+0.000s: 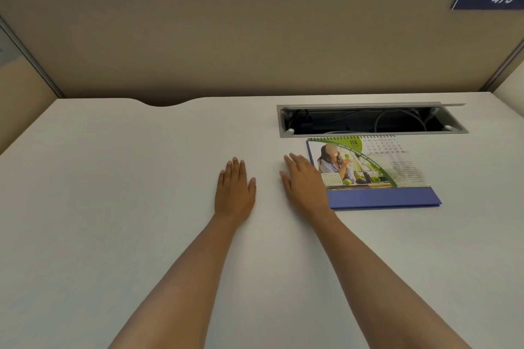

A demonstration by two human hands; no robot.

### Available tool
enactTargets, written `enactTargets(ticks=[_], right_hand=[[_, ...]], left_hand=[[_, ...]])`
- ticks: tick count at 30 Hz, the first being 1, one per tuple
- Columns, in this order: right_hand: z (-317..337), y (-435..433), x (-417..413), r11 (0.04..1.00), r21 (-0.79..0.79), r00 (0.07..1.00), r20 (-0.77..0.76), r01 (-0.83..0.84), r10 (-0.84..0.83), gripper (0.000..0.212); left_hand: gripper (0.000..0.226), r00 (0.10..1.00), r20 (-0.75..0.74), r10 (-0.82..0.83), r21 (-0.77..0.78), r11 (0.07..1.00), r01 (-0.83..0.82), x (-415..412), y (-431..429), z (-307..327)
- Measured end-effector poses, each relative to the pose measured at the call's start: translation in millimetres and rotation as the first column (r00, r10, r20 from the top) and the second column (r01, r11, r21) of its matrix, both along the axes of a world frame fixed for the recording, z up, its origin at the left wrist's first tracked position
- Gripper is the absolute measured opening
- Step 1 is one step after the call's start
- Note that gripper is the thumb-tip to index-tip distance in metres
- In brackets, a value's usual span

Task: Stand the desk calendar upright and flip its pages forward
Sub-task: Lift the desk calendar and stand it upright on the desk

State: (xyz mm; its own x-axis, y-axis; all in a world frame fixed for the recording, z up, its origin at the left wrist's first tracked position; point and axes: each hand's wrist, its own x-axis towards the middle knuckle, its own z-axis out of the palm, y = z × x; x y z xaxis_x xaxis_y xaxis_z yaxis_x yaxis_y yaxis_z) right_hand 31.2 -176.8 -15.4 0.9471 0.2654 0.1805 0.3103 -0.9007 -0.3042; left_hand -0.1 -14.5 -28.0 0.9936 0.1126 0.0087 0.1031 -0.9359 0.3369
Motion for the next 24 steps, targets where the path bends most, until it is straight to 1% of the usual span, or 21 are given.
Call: enactTargets(ticks=[1,3,5,7,8,10,11,13,15,17,19,21,24], right_hand=[[5,-8,3,0.998,0.050,0.997,0.062,0.036,-0.039,0.045],[14,-28,10,0.980,0.131,0.973,0.155,0.153,-0.172,0.037],[22,-57,21,0.934,0.168,0.919,0.190,0.316,-0.345,0.031],[30,-91,28,0.832,0.247,0.837,0.113,0.498,-0.535,0.038],[33,-109,31,0.777,0.234,0.790,0.053,0.585,-0.611,0.044],[35,-143,33,0.697,0.127,0.707,-0.061,0.706,-0.705,0.053],[34,-155,32,0.679,0.079,0.683,-0.114,0.730,-0.722,0.055],[31,-171,32,0.678,0.011,0.668,-0.182,0.735,-0.721,0.052],[30,-179,33,0.690,-0.031,0.673,-0.194,0.723,-0.714,0.049],[31,-182,35,0.689,-0.036,0.671,-0.198,0.723,-0.714,0.047],[33,-185,37,0.676,-0.002,0.658,-0.227,0.737,-0.718,0.047],[36,-186,38,0.641,0.054,0.629,-0.269,0.766,-0.729,0.047],[39,-188,39,0.565,0.130,0.571,-0.341,0.815,-0.746,0.048]], left_hand=[[0.056,1.000,-0.013,0.017,-0.041,0.999,-0.018,2,-5,3],[0.057,0.999,-0.037,0.036,-0.168,0.985,-0.042,7,-18,10],[0.058,0.998,-0.050,0.024,-0.301,0.953,-0.038,14,-35,18],[0.057,0.998,-0.067,-0.008,-0.409,0.912,-0.020,22,-56,25],[0.056,0.997,-0.076,-0.027,-0.461,0.887,-0.011,26,-66,28],[0.053,0.993,-0.087,-0.075,-0.564,0.825,0.013,32,-89,35],[0.051,0.991,-0.087,-0.102,-0.611,0.791,0.028,33,-98,38],[0.048,0.985,-0.093,-0.148,-0.693,0.720,0.043,35,-115,42],[0.050,0.980,-0.122,-0.158,-0.732,0.681,0.019,36,-127,45],[0.051,0.980,-0.151,-0.129,-0.757,0.653,-0.030,37,-134,46],[0.051,0.978,-0.182,-0.101,-0.797,0.597,-0.087,37,-137,48],[0.048,0.969,-0.232,-0.084,-0.845,0.511,-0.158,38,-138,51],[0.033,0.950,-0.312,-0.005,-0.903,0.315,-0.294,42,-135,56]])
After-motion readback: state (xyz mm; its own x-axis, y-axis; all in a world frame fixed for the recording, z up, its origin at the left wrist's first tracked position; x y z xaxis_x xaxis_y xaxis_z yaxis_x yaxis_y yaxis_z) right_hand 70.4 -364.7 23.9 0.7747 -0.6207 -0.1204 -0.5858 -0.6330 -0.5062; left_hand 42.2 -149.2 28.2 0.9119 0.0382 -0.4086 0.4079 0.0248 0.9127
